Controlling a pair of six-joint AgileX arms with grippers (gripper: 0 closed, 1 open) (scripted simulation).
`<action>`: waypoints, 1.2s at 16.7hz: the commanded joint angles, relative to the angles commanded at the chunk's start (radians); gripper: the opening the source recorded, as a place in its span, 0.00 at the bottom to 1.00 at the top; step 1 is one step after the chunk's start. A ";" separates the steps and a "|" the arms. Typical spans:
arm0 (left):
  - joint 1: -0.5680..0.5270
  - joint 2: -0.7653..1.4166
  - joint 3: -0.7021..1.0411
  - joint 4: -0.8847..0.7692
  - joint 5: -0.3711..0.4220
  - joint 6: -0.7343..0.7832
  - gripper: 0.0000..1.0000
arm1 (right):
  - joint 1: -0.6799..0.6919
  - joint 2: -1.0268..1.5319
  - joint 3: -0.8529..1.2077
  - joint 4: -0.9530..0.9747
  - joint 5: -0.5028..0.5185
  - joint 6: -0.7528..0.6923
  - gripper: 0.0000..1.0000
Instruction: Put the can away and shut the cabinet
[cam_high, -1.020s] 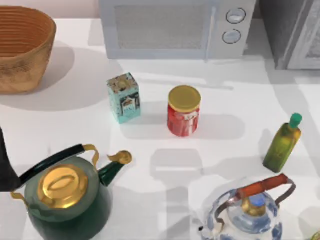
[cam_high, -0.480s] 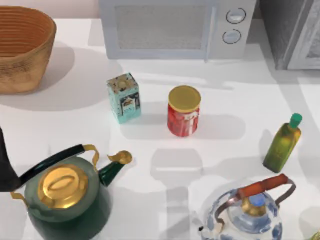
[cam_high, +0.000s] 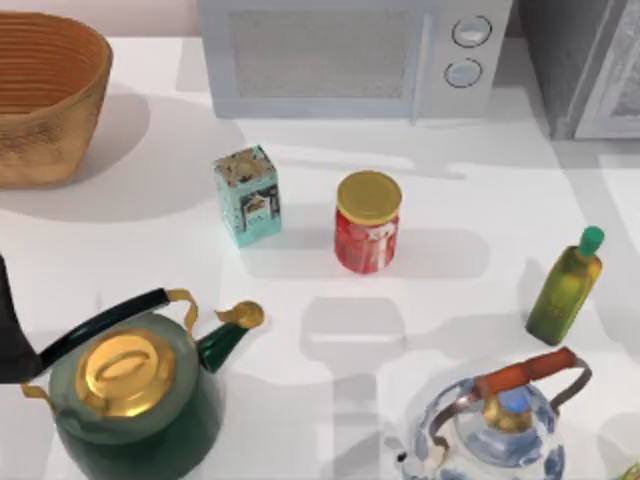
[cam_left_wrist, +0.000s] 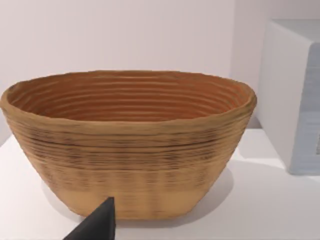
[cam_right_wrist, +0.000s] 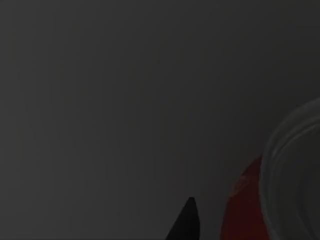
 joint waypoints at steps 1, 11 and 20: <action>0.000 0.000 0.000 0.000 0.000 0.000 1.00 | 0.000 0.000 0.000 0.000 0.000 0.000 0.00; 0.000 0.000 0.000 0.000 0.000 0.000 1.00 | 0.000 0.000 0.000 0.000 0.000 0.000 0.75; 0.000 0.000 0.000 0.000 0.000 0.000 1.00 | 0.000 0.000 0.000 0.000 0.000 0.000 1.00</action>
